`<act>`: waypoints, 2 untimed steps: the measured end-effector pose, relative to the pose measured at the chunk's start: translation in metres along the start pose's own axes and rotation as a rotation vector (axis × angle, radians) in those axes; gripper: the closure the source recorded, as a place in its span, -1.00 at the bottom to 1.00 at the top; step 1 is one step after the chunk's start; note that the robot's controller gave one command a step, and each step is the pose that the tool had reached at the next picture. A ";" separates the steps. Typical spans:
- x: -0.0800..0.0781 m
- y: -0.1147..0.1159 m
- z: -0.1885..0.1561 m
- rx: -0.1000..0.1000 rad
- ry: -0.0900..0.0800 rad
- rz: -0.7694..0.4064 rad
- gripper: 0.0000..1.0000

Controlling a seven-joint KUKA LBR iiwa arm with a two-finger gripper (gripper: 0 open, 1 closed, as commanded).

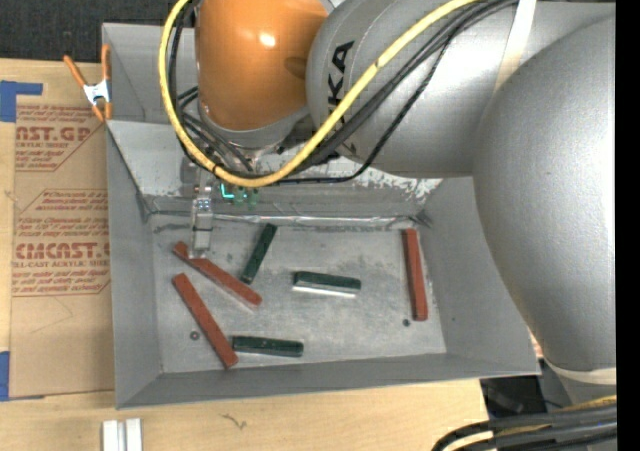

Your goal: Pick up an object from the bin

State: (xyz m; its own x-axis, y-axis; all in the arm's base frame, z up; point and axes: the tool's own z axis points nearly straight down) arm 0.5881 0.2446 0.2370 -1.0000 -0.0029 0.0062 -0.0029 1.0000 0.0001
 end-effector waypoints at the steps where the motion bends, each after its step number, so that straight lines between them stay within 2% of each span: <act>1: 0.021 -0.070 0.173 0.003 0.001 0.172 -1.00; 2: 0.029 -0.055 0.136 -0.003 -0.009 0.217 -1.00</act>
Offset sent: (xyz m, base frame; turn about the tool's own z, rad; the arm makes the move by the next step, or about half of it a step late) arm -0.0198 -0.0683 -0.1670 0.1705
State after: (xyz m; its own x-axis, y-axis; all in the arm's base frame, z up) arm 0.5587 0.1898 0.1013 -0.9771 0.2125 -0.0022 0.2125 0.9771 0.0031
